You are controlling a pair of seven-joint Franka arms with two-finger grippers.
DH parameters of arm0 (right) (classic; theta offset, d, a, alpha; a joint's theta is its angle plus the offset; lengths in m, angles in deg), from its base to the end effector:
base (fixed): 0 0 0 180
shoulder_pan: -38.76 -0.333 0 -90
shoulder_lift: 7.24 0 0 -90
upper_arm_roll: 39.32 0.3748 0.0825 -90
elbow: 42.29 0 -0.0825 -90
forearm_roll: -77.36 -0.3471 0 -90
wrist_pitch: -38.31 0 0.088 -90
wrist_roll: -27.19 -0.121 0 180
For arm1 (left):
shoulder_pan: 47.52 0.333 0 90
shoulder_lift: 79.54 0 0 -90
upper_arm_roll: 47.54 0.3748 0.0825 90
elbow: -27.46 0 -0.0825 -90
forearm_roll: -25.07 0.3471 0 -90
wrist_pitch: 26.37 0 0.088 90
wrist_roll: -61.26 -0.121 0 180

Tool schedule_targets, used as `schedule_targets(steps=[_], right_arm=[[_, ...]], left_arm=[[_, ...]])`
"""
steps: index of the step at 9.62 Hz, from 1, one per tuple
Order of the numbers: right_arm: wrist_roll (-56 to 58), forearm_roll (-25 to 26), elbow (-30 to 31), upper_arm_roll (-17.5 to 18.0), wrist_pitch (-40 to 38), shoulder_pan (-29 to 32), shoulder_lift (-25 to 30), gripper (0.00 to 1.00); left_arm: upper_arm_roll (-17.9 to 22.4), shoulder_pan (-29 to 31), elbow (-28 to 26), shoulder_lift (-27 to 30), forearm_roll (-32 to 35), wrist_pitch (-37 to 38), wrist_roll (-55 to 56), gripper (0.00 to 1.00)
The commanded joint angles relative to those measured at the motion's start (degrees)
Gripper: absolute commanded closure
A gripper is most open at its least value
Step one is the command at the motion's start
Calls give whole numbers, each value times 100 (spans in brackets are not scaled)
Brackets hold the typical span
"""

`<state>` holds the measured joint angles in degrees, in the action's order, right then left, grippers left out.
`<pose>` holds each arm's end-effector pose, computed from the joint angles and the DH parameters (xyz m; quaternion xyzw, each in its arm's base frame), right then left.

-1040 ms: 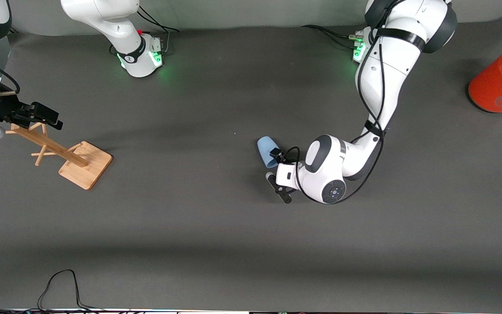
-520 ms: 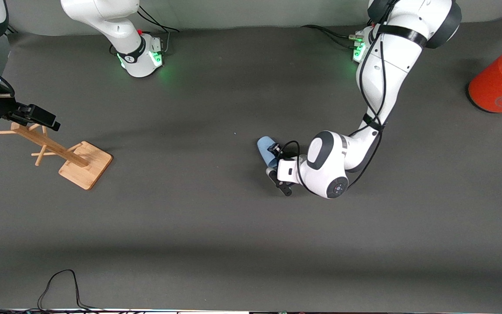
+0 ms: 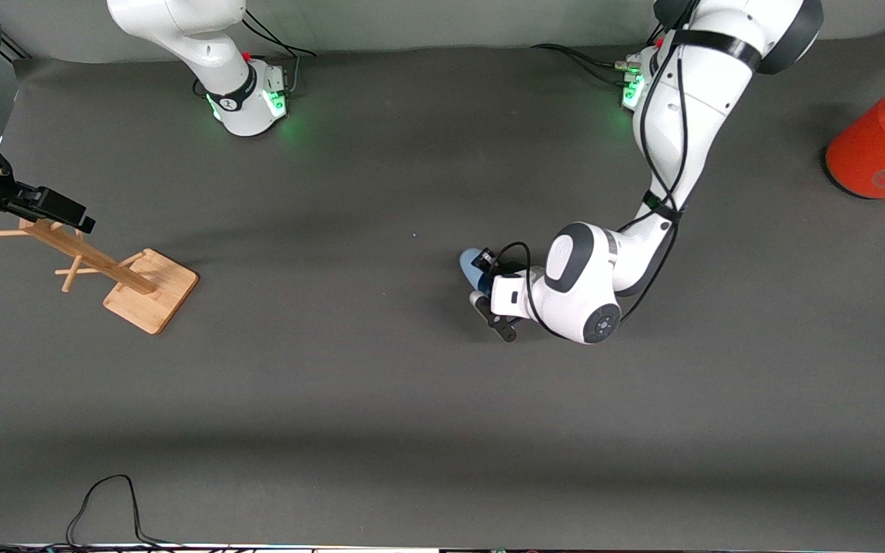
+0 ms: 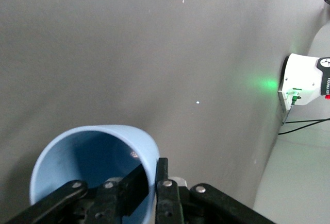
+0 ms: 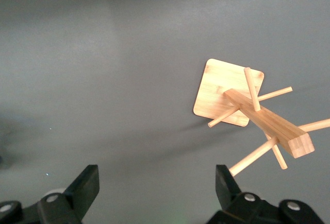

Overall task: Rotate and upright cup with both arms
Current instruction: 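Close the left gripper on the cup's rim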

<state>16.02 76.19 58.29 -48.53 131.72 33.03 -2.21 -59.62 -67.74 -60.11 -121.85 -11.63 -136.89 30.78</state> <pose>0.4855 -0.0311 0.6374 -0.9915 0.1278 0.0204 0.0159 0.5713 -0.3852 0.2798 0.8660 -0.3291 -0.1613 0.3402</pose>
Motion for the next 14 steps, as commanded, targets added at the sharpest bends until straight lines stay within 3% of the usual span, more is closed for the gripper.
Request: schedule_targets(steps=[1, 4, 8, 11, 14], right_arm=[[-122, -32, -118, 24, -69, 28, -107, 0], [-183, -41, -144, 24, -7, 28, -186, 0], [-263, -155, -162, 24, 72, 37, -213, 0], [-245, -112, -153, -46, 72, 28, -274, 0], [-254, -85, -196, -37, 72, 20, -274, 0]], left_arm=[[48, -113, -120, 783, 748, -32, 1125, 100], [39, -543, 186, 1190, 2345, -197, 2909, 100], [22, -1271, 92, 1348, 4237, -1128, 5239, 100], [30, -1834, -243, 1069, 5274, -1921, 6752, 100], [30, -2055, -383, 752, 5489, -2289, 7222, 100]])
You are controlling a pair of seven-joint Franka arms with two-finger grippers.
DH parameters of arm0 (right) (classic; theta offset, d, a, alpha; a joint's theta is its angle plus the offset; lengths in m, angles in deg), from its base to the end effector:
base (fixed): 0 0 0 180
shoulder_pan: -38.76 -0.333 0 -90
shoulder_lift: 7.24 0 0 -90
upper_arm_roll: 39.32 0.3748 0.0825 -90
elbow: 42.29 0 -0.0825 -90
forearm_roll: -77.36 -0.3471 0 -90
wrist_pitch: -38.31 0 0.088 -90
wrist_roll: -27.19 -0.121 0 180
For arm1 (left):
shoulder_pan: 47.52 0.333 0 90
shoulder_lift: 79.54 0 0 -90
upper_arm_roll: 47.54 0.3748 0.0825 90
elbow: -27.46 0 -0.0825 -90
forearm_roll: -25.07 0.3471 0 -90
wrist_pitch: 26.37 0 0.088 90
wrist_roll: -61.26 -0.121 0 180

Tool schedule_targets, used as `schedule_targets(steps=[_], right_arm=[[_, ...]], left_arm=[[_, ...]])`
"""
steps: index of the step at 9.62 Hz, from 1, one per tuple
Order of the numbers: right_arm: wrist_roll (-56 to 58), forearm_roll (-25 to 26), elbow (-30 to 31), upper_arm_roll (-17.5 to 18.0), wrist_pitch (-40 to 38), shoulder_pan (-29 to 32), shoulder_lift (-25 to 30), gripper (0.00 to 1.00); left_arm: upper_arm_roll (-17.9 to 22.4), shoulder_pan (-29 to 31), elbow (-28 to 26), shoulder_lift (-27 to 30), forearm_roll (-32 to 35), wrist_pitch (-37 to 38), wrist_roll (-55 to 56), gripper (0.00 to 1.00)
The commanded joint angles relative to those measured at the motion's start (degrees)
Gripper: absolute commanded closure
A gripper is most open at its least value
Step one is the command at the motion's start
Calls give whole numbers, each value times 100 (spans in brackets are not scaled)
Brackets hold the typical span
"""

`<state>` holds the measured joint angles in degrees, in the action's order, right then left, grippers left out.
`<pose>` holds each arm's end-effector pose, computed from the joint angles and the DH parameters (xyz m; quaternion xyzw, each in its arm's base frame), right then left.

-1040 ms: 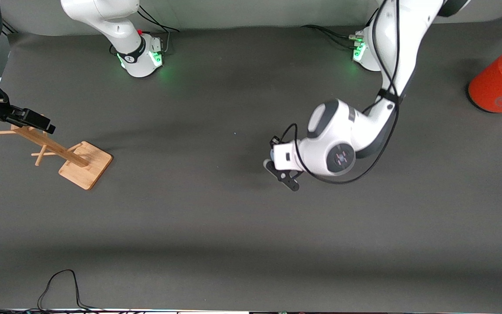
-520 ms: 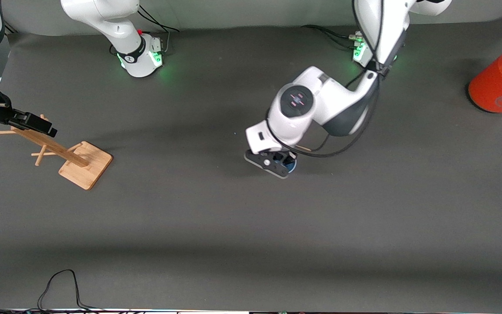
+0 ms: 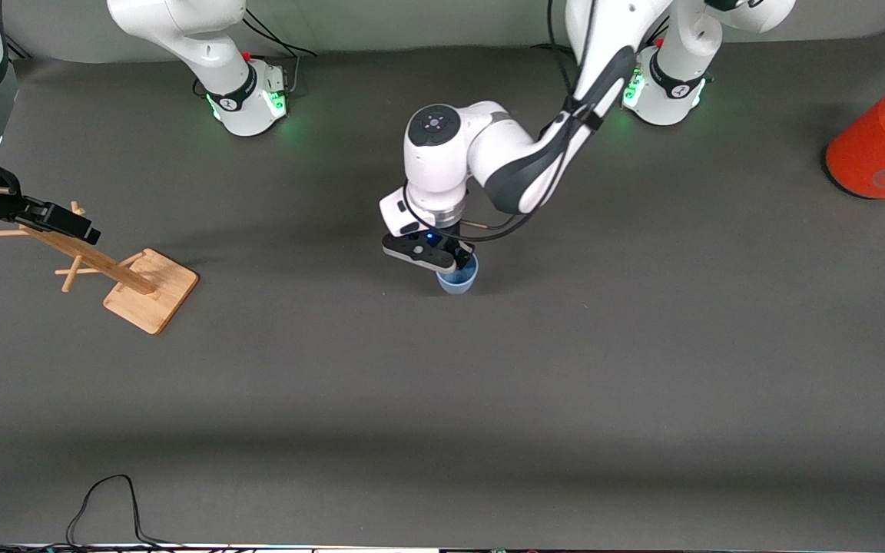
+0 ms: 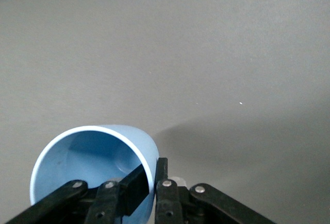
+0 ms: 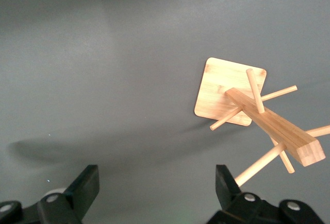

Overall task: Rotate and upright cup with both arms
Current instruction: 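Close the left gripper on the cup's rim, then rotate the cup upright with the left gripper onto its base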

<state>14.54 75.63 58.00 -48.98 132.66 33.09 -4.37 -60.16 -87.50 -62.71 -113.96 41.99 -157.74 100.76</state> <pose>0.4989 -0.0337 0.6226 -0.9887 0.1459 0.0285 0.0171 0.4655 -0.5424 0.3645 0.9797 -0.1800 0.0882 0.0101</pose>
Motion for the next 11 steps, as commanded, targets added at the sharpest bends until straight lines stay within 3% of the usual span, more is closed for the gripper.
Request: schedule_targets(steps=[1, 4, 5, 6, 8, 9, 11], right_arm=[[-106, -21, -220, 8, -40, -4, -58, 0], [-106, -30, -229, 8, -49, -13, -58, 0], [-106, -38, -229, 8, -49, -13, -67, 0], [-106, -30, -229, 8, -40, -13, -67, 0], [-115, -56, -229, 8, -49, 13, -58, 0], [-115, -56, -229, 8, -49, 14, -67, 0], [-115, -65, -221, 8, -57, 14, -75, 0]], left_arm=[[84, -106, -202, -160, 127, -379, 233, 100], [102, -238, -405, -293, 354, -733, 636, 100], [93, -239, -396, -328, 451, -733, 663, 76], [93, -221, -387, -320, 452, -672, 664, 1], [76, -169, -274, -75, 356, -322, 611, 0], [58, -142, 14, 31, 294, 263, 576, 0], [75, 7, 630, 224, -484, 1258, -44, 0]])
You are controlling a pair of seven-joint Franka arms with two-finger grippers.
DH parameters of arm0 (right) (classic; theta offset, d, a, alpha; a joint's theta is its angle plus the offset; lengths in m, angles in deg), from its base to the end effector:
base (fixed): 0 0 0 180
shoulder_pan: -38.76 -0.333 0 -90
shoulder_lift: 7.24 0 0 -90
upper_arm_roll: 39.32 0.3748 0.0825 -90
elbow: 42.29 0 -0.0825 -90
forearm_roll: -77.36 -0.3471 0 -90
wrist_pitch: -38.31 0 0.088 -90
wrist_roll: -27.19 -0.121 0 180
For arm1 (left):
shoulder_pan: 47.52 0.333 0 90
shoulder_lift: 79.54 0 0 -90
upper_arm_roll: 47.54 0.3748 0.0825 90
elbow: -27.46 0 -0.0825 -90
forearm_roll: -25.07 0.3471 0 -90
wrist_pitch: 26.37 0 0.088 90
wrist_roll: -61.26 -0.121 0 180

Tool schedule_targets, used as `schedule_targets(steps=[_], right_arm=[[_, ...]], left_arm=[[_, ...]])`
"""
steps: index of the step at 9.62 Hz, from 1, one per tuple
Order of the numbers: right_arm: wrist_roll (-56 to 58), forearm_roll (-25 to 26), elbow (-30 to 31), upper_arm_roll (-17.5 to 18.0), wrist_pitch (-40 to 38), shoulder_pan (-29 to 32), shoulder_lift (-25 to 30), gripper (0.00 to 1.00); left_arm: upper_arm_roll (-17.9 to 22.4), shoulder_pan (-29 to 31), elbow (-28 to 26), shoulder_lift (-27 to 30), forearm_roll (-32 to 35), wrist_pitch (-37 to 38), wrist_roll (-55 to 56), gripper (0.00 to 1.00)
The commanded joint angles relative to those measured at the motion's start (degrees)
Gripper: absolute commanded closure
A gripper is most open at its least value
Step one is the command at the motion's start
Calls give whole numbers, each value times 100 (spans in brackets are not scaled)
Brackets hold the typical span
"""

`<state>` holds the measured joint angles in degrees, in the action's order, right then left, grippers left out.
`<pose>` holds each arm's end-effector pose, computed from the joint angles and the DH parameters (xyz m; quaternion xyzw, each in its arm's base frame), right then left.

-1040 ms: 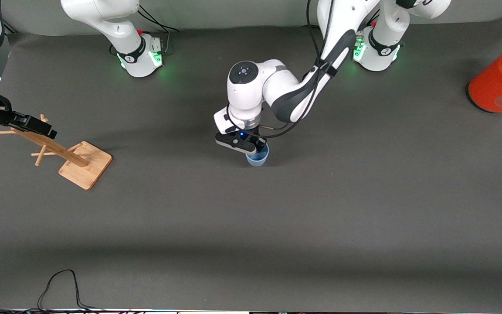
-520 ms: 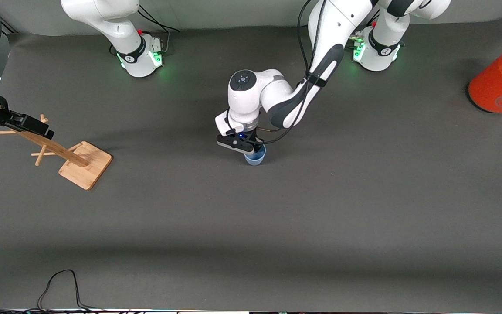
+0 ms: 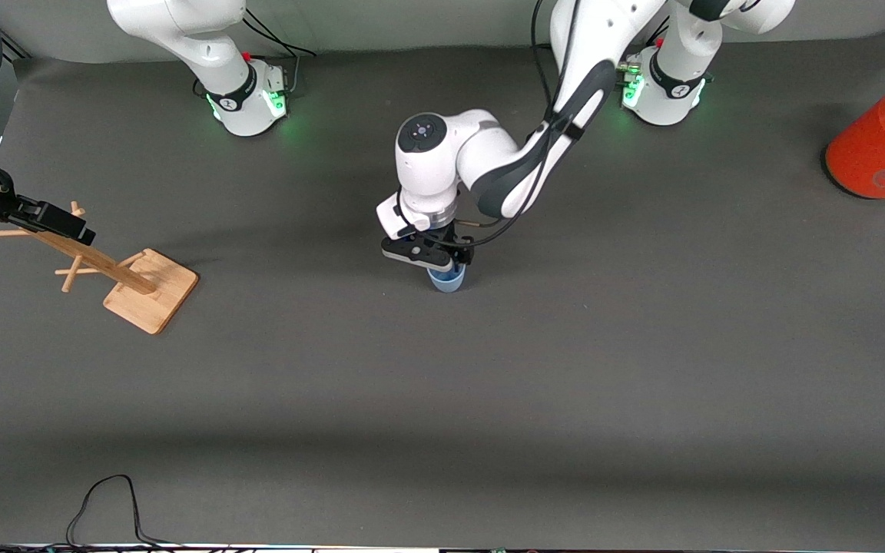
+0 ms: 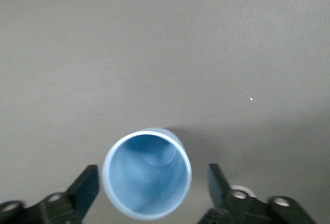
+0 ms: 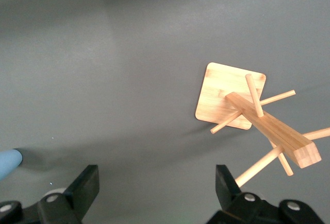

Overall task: Rotate and upright cup with both arms
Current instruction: 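Rotate the cup upright with the left gripper onto its base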

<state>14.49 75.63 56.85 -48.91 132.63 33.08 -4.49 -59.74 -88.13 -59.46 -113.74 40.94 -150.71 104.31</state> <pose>0.5012 -0.0331 0.6303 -0.9890 0.1456 0.0198 0.0176 0.4667 -0.5405 0.3792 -0.9880 0.1386 -0.0675 0.0119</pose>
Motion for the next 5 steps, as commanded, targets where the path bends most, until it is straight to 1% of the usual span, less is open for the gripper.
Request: schedule_targets(steps=[1, 3, 4, 5], right_arm=[[-110, -64, -105, -8, -63, 23, -64, 0], [-119, -82, -105, -17, -99, 23, -55, 0], [-119, -82, -105, -34, -99, 23, -55, 0], [-119, -91, -105, -25, -99, 23, -64, 0]], left_arm=[[24, 340, 481, 386, -601, 1038, -725, 0], [51, 754, 492, 930, -673, 1717, -834, 0], [33, 1122, 492, 1124, -726, 2007, -860, 0], [51, 1343, 474, 1317, -717, 2297, -886, 0]])
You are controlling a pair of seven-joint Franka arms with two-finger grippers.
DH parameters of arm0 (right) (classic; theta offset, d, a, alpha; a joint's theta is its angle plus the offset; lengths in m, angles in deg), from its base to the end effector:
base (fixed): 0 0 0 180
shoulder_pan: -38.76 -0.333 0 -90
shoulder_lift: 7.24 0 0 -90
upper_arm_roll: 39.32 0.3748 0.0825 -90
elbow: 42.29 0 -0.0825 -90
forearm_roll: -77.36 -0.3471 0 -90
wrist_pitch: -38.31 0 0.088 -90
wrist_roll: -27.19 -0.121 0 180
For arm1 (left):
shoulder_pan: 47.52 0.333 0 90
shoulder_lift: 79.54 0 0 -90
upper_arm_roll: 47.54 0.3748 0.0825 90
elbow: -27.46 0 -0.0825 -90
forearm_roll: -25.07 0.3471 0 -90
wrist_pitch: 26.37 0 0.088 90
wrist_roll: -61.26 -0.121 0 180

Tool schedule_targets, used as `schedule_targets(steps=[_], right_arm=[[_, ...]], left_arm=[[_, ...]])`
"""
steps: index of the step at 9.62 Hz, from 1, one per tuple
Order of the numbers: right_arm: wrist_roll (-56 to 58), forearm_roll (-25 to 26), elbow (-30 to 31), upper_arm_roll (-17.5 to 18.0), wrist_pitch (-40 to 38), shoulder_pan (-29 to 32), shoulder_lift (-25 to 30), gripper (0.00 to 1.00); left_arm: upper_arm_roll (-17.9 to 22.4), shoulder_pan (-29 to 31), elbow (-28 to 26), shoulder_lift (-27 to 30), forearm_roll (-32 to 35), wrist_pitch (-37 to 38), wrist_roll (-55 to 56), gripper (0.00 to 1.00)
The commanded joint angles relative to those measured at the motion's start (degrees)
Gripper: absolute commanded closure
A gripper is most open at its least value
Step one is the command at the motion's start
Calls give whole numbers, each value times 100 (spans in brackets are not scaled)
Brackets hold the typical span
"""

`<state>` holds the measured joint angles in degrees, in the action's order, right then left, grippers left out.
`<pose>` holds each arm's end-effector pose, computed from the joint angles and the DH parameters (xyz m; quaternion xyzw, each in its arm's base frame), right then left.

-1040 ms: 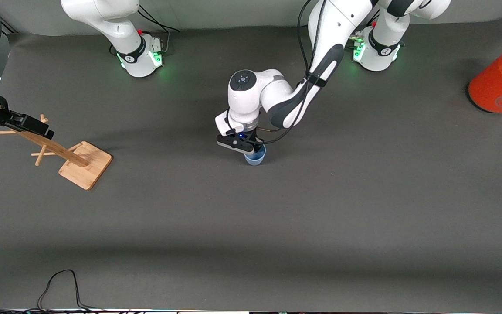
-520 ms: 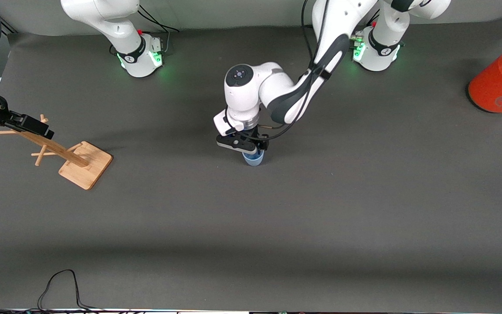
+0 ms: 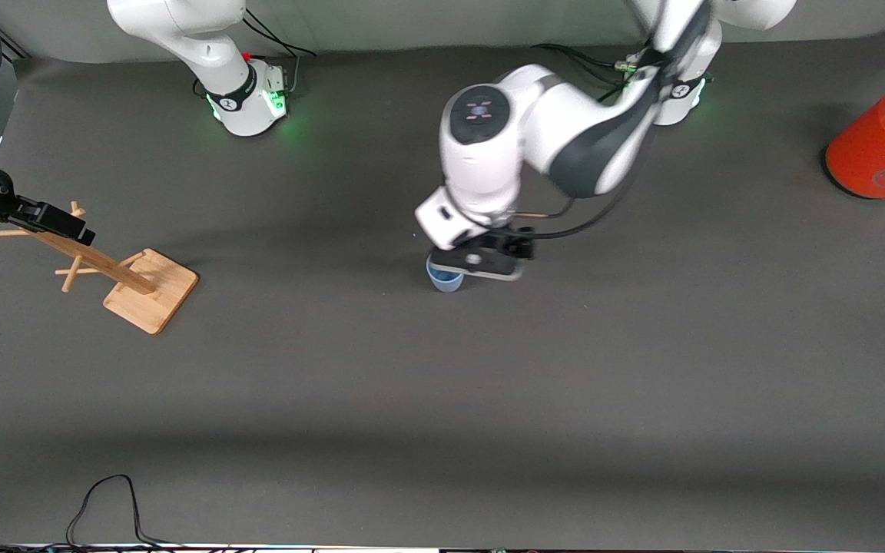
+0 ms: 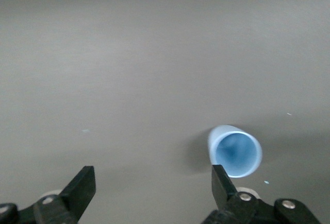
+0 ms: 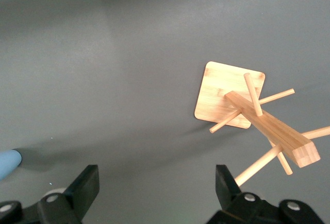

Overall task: Rotate and upright cup with both arms
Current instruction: 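Open the left gripper and lift it away from the cup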

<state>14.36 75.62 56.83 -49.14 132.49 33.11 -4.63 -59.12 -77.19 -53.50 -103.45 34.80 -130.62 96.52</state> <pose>0.5015 -0.0353 0.6290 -0.9884 0.1490 0.0220 0.0174 0.5310 -0.4092 0.5154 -0.9970 0.0648 -0.0248 0.0333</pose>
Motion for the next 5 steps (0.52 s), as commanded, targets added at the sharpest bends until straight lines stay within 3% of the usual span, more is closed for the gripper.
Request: schedule_targets(steps=[1, 3, 5], right_arm=[[-97, -82, -104, -11, -84, 11, -50, 0], [-97, -82, -104, -11, -93, 20, -50, 0], [-393, -117, -112, 33, -58, -50, -59, 0]], left_arm=[[-3, 469, -156, 482, -104, 517, -229, 0], [-12, 1031, -270, 781, -121, 966, -764, 0], [-12, 1716, -752, 1281, -217, 890, -1579, 0]])
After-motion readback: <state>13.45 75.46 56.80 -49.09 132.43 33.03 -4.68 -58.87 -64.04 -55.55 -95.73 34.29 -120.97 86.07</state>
